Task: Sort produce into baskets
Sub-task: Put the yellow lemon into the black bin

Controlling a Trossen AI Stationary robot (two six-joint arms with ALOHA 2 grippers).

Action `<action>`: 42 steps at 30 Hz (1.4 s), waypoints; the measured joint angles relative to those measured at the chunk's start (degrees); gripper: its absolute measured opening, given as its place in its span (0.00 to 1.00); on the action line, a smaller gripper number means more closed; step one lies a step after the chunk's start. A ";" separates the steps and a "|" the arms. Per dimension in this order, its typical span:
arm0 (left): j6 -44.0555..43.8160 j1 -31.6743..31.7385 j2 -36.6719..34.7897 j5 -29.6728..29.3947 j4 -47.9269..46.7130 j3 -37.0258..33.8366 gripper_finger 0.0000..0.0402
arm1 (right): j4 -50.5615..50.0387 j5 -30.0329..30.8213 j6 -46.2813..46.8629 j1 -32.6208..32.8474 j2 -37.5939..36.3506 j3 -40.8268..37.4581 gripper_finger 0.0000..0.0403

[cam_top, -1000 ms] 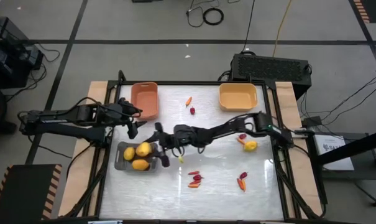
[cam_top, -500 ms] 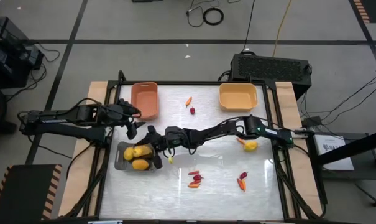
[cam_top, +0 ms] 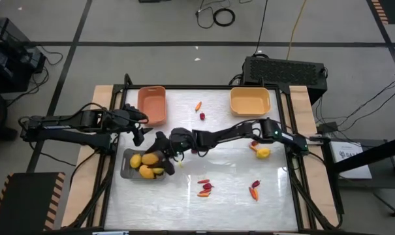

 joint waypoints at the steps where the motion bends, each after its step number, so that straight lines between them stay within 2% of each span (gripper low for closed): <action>1: -0.65 0.00 0.00 0.00 -0.52 -0.01 0.71 | -3.69 -0.76 -0.02 -0.32 -1.33 -0.01 0.78; 7: -1.94 0.01 0.00 -0.06 -1.15 -0.02 0.71 | -29.94 -1.85 0.37 -2.23 -11.15 0.01 0.78; 12: -2.34 0.00 0.04 -0.31 -0.63 -0.02 0.71 | -48.86 -1.78 4.29 -4.67 -18.82 0.03 0.78; 17: -2.42 0.00 0.42 -1.18 1.22 -0.02 0.71 | -69.33 -1.12 6.44 -7.76 -23.85 0.03 0.78; 20: -2.61 0.02 0.95 -2.14 3.00 -0.07 0.71 | -85.32 -0.59 6.74 -8.76 -26.09 0.03 0.78; 22: -3.72 0.00 1.53 -2.45 5.19 -0.04 0.71 | -94.62 2.99 6.48 -8.87 -26.97 0.03 0.78; 26: -5.90 0.00 3.30 -2.93 8.46 -0.07 0.71 | -109.85 15.59 4.81 -7.59 -28.24 -0.14 0.78; 28: -7.99 0.00 4.41 -3.02 9.95 -0.07 0.71 | -111.54 18.50 3.70 -6.99 -29.75 -1.54 0.78; 31: -11.21 0.00 6.13 -3.02 13.05 -0.07 0.71 | -109.86 18.72 2.55 -6.37 -33.52 -6.51 0.78; 39: -21.84 -0.04 11.37 -2.74 26.73 -0.07 0.71 | -100.49 19.51 5.83 -6.43 -47.86 -30.52 0.78; 42: -23.36 -0.04 14.20 -0.12 34.77 -0.07 0.71 | -98.12 19.46 5.50 -6.19 -51.44 -37.75 0.78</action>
